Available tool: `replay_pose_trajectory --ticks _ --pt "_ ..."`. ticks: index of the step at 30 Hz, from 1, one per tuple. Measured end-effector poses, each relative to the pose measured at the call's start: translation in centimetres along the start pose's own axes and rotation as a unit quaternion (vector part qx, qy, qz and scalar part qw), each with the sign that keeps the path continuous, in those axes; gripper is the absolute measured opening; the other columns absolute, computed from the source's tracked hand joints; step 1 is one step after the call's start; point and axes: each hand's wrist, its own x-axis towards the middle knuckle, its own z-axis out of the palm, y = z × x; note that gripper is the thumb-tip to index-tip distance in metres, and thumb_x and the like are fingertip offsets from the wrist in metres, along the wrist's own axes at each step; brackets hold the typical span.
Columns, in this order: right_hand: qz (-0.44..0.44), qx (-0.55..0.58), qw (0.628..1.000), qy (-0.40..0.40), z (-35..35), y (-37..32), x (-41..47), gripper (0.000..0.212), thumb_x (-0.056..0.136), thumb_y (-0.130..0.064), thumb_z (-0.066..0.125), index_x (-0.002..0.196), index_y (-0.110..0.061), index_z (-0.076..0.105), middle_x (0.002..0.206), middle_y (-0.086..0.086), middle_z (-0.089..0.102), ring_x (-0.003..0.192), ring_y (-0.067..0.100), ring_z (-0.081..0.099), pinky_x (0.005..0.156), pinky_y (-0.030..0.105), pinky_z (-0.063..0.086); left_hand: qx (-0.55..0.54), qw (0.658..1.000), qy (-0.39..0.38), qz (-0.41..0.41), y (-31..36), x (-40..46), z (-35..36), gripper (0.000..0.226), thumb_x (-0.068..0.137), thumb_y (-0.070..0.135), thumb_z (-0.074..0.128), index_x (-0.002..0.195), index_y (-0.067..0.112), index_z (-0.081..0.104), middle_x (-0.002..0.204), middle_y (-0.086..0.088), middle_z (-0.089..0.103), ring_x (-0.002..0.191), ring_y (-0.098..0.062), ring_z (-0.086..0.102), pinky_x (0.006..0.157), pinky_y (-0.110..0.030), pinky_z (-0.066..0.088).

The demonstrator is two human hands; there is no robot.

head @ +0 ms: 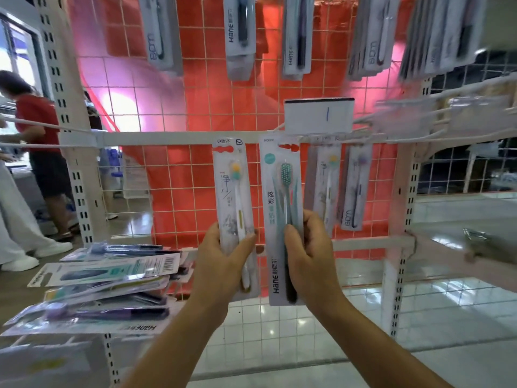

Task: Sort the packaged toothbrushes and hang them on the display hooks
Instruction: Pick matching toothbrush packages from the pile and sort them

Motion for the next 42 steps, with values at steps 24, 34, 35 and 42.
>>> replay_pose_trajectory --ticks 24,34,35,42 --pt "-0.006 -0.040 0.998 0.050 -2.5 -1.2 2.1 0.007 0.097 -0.014 0.048 0.091 -0.014 0.052 0.088 0.027 0.056 0.079 0.046 0.057 0.065 0.058 0.052 -0.003 0.999 -0.026 -0.019 0.0 -0.8 2.9 0.043 0.067 0.042 0.068 0.106 0.028 0.059 0.097 0.000 0.073 0.089 -0.018 0.072 0.081 -0.046 0.059" --pt "-0.019 -0.045 0.998 0.031 -2.7 -0.7 2.2 0.010 0.098 -0.014 0.046 0.089 -0.019 0.049 0.083 0.025 0.054 0.072 0.043 0.054 0.062 0.056 0.051 -0.004 0.999 -0.020 -0.025 -0.6 -0.9 3.1 0.033 0.074 0.033 0.067 0.105 0.028 0.058 0.095 -0.001 0.074 0.083 -0.017 0.073 0.072 -0.037 0.061" --pt "-0.018 -0.046 0.998 0.030 -2.7 -0.6 2.1 0.010 0.098 -0.014 0.046 0.090 -0.018 0.049 0.082 0.025 0.054 0.072 0.043 0.054 0.061 0.056 0.051 0.000 0.999 -0.019 -0.027 -0.7 -0.9 3.1 0.036 0.071 0.037 0.067 0.105 0.029 0.057 0.097 -0.001 0.073 0.086 -0.018 0.073 0.074 -0.039 0.060" --pt "-0.012 -0.052 0.998 0.031 -2.6 -0.4 1.5 0.009 0.098 -0.014 0.046 0.091 -0.019 0.049 0.080 0.021 0.054 0.070 0.040 0.056 0.059 0.050 0.053 0.003 1.000 -0.008 -0.026 -0.8 -1.0 2.9 0.037 0.068 0.039 0.067 0.103 0.032 0.057 0.098 0.000 0.072 0.089 -0.019 0.072 0.078 -0.041 0.059"
